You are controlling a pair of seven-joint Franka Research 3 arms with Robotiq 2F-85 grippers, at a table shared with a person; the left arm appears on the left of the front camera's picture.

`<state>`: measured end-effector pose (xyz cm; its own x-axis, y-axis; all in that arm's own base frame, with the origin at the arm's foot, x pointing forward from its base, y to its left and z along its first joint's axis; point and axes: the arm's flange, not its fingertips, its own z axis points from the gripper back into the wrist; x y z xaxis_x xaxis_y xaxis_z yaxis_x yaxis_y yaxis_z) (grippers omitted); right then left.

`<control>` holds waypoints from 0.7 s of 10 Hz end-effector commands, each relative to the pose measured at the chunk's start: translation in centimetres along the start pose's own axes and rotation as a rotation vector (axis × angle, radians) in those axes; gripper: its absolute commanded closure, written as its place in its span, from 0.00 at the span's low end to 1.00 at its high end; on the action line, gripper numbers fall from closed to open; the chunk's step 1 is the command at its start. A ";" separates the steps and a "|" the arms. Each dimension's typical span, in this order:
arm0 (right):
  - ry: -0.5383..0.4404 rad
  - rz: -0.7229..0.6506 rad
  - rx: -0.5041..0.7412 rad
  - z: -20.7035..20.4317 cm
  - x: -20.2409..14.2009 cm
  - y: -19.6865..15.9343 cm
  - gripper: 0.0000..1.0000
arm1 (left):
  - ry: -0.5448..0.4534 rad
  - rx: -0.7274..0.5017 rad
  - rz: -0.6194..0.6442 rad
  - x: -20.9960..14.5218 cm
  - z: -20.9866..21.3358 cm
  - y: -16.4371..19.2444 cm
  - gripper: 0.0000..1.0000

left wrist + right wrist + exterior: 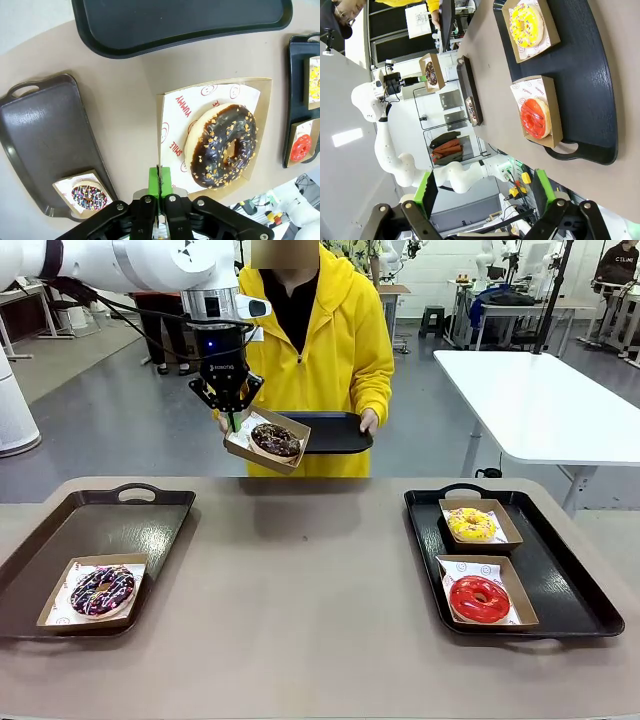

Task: Individually package the donuts and arrange them on the tray.
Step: Place the picked Paper togo box on the Handle tray.

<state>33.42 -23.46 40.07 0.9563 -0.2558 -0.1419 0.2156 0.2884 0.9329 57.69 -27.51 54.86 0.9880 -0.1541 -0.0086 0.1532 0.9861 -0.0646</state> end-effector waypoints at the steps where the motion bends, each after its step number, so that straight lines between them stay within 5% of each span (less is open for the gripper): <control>1: 0.007 -0.001 0.009 0.3 0.1 0.1 0.00 | -0.005 0.002 -0.011 -0.4 0.2 0.2 1.00; 3: 0.007 -0.001 0.009 0.3 0.1 0.1 0.00 | 0.000 0.000 0.000 0.0 0.0 0.0 0.99; 7: 0.007 -0.001 0.009 0.3 0.1 0.1 0.00 | -0.113 -0.019 -0.033 -3.5 2.9 8.8 0.99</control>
<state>33.43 -23.50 40.07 0.9562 -0.2561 -0.1419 0.2157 0.2885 0.9329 57.91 -21.39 57.62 0.9853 -0.1588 0.0635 0.1630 0.9843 -0.0675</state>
